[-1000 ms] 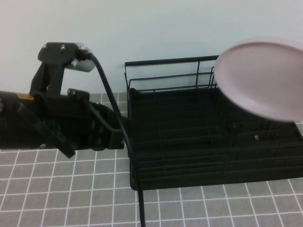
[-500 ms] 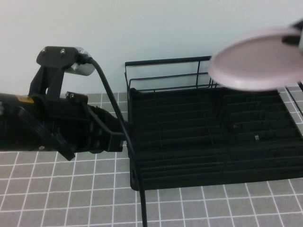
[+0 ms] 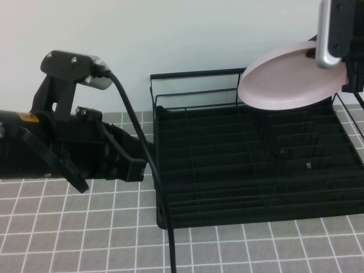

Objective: Place plate on rack
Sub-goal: Place the plate on the rack

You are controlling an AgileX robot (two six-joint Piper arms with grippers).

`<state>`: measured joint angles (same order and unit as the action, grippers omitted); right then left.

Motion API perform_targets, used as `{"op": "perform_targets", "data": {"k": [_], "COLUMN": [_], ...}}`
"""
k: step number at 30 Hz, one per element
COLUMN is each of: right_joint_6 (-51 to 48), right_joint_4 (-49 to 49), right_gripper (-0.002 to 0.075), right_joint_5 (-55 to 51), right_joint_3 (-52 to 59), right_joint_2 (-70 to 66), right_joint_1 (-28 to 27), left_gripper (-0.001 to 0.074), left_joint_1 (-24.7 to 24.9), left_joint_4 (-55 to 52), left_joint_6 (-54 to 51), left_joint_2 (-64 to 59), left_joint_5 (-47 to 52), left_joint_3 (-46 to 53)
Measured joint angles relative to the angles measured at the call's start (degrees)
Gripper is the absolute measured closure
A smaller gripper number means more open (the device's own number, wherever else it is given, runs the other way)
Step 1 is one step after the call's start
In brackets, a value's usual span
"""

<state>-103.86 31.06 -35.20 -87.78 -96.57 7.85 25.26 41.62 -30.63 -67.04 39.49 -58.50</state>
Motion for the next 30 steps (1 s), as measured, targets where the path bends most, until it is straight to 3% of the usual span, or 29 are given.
{"op": "perform_targets", "data": {"k": [20,24,30], "right_joint_6": [-2.8,-2.5,-1.2], "right_joint_4": [2.3,2.3,2.3], "right_gripper": [0.0724,0.0633,0.0397], "right_joint_5": [1.7,2.0,5.2], "right_joint_3": [0.0,0.0,0.0], "right_joint_2": [-10.5,-11.7,-11.7], "right_joint_1": [0.0,0.0,0.0], "left_gripper": [0.0736,0.0736,0.0736], "left_joint_1": [0.0,0.0,0.0], "left_joint_4": [-0.3,-0.4,-0.5], "left_joint_6": [-0.3,-0.3,-0.3], "left_joint_2": [0.0,0.0,0.0], "left_joint_5": [0.3,0.3,0.3], "left_joint_3": [0.0,0.0,0.0]}}
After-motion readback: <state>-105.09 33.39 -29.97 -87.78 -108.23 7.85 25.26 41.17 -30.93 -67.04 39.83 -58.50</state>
